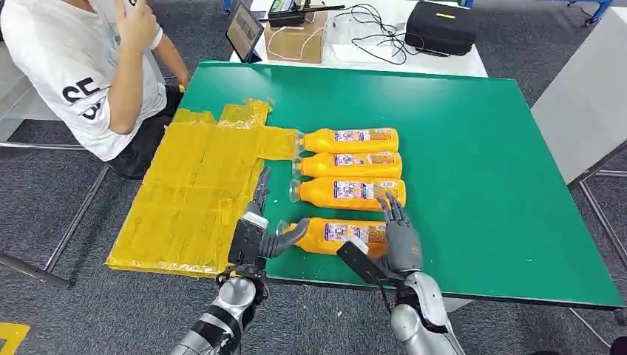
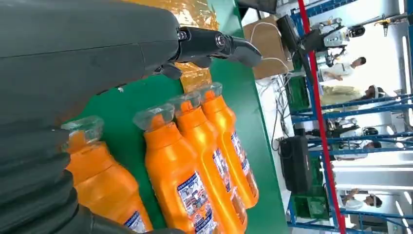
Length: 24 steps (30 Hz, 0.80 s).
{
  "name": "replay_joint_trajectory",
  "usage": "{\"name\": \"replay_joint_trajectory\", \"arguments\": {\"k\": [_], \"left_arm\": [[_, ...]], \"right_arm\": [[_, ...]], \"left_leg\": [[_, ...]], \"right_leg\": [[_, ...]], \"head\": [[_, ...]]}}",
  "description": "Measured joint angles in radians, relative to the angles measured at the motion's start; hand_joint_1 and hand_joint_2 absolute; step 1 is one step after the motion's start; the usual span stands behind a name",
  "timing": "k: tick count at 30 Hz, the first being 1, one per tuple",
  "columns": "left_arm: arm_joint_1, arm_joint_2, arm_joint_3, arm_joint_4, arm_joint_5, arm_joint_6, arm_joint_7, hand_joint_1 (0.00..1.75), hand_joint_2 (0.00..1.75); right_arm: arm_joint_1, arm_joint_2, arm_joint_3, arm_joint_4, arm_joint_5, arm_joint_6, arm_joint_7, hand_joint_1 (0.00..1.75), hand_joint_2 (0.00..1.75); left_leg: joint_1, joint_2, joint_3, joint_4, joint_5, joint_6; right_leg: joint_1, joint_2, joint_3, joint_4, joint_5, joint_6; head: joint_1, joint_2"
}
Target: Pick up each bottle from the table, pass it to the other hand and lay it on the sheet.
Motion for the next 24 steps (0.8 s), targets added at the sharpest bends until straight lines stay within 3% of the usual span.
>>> {"name": "replay_joint_trajectory", "arguments": {"k": [9, 12, 14, 15, 16, 18, 24], "left_arm": [[0.001, -0.003, 0.002, -0.018, -0.018, -0.054, 0.015, 0.0, 1.75], [0.002, -0.003, 0.003, -0.021, -0.019, -0.073, 0.014, 0.0, 1.75], [0.002, -0.003, 0.003, -0.021, -0.017, -0.082, 0.006, 0.0, 1.75], [0.002, -0.003, 0.005, -0.021, -0.017, -0.084, 0.002, 0.0, 1.75], [0.002, -0.003, 0.007, -0.021, -0.016, -0.089, -0.003, 0.0, 1.75], [0.001, -0.003, 0.012, -0.021, -0.016, -0.097, -0.008, 0.0, 1.75], [-0.007, -0.005, 0.02, -0.007, -0.013, -0.112, -0.019, 0.0, 1.75]], "right_arm": [[-0.071, -0.063, 0.025, 0.107, 0.14, 0.216, 0.127, 0.0, 1.75], [-0.104, -0.102, 0.047, 0.123, 0.118, 0.309, 0.136, 0.65, 1.75], [-0.113, -0.133, 0.061, 0.133, 0.093, 0.353, 0.128, 1.34, 1.75], [-0.115, -0.145, 0.066, 0.137, 0.081, 0.365, 0.124, 1.45, 1.75], [-0.118, -0.159, 0.074, 0.142, 0.068, 0.379, 0.118, 1.66, 1.75], [-0.126, -0.18, 0.083, 0.151, 0.053, 0.4, 0.116, 1.75, 1.75], [-0.143, -0.221, 0.104, 0.168, 0.01, 0.423, 0.098, 1.75, 1.75]], "left_leg": [[0.0, 0.0, 0.0, 0.0, 0.0, 0.0], [0.0, 0.001, 0.004, 0.0, 0.0, 0.0], [0.0, 0.001, 0.006, 0.0, -0.001, 0.001], [0.0, 0.0, 0.007, 0.0, -0.001, 0.001], [0.0, 0.001, 0.008, 0.0, -0.002, 0.001], [0.0, 0.001, 0.01, 0.0, -0.002, 0.001], [0.0, -0.001, 0.017, 0.0, -0.001, 0.001]], "right_leg": [[0.0, 0.0, 0.0, 0.0, 0.0, 0.0], [0.0, 0.0, 0.003, -0.001, 0.0, 0.0], [0.0, 0.0, 0.005, -0.001, 0.0, 0.0], [0.0, 0.0, 0.006, -0.001, -0.001, 0.0], [0.0, 0.0, 0.007, -0.001, -0.001, 0.001], [0.0, 0.0, 0.008, -0.001, -0.001, 0.001], [0.0, 0.0, 0.016, -0.002, -0.001, 0.001]], "head": [[0.0, 0.0], [0.0, 0.0], [0.0, 0.0], [0.0, 0.0], [0.0, 0.0], [0.0, 0.0], [0.0, 0.0]]}}
